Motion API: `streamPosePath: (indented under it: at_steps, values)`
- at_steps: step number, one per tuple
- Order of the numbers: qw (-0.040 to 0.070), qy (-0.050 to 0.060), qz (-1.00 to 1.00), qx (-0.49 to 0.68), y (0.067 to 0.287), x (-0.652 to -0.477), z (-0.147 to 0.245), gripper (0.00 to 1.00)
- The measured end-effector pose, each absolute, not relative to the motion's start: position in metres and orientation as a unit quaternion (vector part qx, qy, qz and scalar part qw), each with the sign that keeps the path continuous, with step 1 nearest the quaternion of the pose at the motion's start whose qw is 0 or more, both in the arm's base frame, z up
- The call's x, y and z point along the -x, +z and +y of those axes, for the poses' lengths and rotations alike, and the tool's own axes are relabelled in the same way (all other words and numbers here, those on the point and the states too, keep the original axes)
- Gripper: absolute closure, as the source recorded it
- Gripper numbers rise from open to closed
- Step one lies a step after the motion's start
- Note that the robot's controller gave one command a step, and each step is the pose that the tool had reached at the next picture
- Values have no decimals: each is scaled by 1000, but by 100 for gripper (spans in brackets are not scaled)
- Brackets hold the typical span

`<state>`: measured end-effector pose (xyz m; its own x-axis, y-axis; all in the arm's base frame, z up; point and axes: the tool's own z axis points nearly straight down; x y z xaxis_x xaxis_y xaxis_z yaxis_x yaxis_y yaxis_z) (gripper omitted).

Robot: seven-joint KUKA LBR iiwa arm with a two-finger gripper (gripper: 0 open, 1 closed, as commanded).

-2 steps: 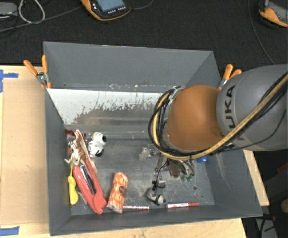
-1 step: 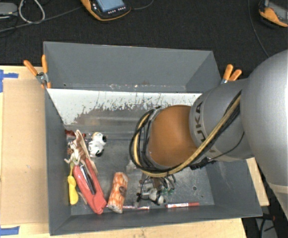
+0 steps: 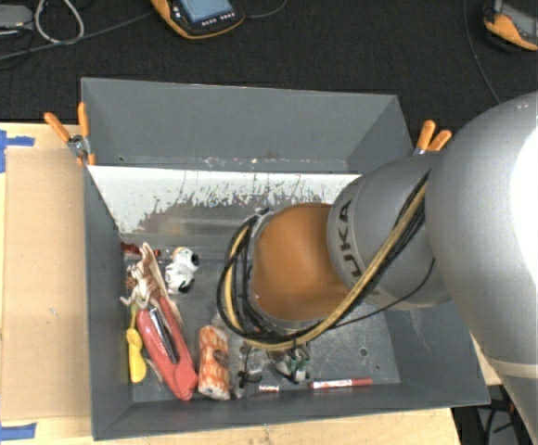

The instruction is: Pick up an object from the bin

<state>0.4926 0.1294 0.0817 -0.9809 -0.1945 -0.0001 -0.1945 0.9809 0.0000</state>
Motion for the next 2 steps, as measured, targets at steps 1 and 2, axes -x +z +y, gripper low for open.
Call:
streamPosePath:
  at_steps: [1, 2]
  values:
    - [9, 2, 999, 34, 74, -476, 126, 0]
    - [2, 1, 1000, 15, 70, -487, 128, 100]
